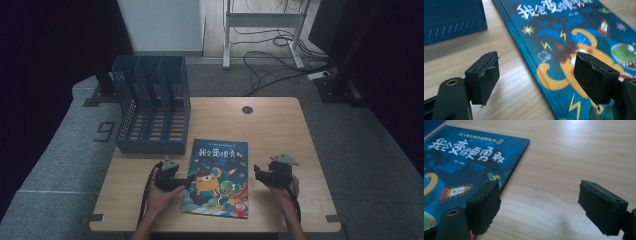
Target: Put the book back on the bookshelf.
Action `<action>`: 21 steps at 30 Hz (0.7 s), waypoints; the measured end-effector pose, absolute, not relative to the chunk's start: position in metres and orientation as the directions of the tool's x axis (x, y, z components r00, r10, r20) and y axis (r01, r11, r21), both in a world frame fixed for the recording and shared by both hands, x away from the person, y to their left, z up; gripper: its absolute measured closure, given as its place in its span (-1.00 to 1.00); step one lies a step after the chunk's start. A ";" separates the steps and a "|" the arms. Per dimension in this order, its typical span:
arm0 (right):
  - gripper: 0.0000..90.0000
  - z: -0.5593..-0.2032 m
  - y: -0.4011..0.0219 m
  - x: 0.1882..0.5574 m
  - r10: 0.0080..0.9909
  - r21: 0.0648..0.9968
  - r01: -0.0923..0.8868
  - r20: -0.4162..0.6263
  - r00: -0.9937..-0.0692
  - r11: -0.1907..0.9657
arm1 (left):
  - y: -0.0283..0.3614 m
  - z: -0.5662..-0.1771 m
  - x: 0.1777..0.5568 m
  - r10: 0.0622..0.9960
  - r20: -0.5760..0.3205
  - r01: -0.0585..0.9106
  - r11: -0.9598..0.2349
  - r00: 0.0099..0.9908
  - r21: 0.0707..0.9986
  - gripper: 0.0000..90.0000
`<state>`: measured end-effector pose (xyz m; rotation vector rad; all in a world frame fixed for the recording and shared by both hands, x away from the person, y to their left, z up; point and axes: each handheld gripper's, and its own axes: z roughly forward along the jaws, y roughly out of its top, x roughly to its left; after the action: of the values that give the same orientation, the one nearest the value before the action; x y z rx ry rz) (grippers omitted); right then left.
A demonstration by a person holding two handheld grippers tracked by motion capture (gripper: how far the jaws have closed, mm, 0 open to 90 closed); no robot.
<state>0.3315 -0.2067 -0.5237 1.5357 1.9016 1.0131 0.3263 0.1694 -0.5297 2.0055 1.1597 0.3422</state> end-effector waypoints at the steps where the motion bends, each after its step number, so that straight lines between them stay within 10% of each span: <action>1: -0.61 -0.523 -0.205 0.332 0.966 0.794 0.601 0.075 -0.247 0.092 | 0.171 -0.530 0.325 0.824 -0.140 0.614 -0.284 0.549 0.736 -0.55; 21: -0.60 -0.537 -0.159 0.321 0.937 0.778 0.616 0.114 -0.331 0.122 | 0.157 -0.527 0.311 0.785 -0.163 0.585 -0.288 0.598 0.758 -0.53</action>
<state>0.3209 -0.1594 -0.5372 1.5010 2.0018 1.0695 0.3108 0.1568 -0.5269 1.9962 1.0857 0.3048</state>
